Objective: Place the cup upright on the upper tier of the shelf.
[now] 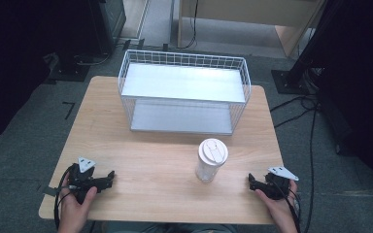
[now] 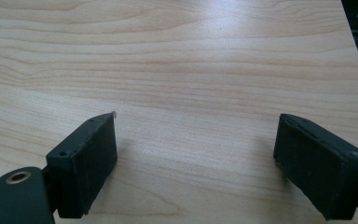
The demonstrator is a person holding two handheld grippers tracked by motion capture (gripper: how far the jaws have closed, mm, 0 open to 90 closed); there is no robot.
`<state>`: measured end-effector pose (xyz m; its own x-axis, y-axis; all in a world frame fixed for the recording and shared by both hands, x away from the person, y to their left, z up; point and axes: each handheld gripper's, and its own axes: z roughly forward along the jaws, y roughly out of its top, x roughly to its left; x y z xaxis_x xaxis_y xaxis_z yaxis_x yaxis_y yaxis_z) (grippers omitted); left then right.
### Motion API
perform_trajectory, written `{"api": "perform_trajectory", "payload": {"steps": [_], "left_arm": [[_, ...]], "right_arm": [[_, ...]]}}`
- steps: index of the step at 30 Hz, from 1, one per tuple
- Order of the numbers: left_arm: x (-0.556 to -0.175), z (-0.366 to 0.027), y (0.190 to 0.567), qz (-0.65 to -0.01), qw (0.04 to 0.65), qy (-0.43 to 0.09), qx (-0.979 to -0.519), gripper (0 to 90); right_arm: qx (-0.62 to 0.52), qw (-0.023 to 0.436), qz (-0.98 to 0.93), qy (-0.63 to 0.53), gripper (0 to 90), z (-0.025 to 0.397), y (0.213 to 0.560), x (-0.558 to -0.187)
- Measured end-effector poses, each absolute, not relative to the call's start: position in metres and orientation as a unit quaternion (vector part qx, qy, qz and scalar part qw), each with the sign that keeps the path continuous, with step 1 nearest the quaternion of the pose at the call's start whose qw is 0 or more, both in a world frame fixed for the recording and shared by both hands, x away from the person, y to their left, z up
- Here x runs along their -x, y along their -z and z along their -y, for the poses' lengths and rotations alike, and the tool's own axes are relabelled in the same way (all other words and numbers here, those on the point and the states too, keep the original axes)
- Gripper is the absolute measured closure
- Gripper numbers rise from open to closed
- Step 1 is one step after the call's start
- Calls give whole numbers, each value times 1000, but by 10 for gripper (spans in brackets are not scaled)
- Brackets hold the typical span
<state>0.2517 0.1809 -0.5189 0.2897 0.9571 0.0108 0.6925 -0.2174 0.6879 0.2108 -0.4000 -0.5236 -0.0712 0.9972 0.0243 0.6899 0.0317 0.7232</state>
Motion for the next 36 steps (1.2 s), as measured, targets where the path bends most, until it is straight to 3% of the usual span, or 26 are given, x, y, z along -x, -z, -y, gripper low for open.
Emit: {"api": "perform_trajectory", "payload": {"steps": [36], "left_arm": [[-252, -181, 519, -552, 294, -225, -747, 15]], "right_arm": [[-569, 242, -688, -380, 138, 337, 490, -197]]}}
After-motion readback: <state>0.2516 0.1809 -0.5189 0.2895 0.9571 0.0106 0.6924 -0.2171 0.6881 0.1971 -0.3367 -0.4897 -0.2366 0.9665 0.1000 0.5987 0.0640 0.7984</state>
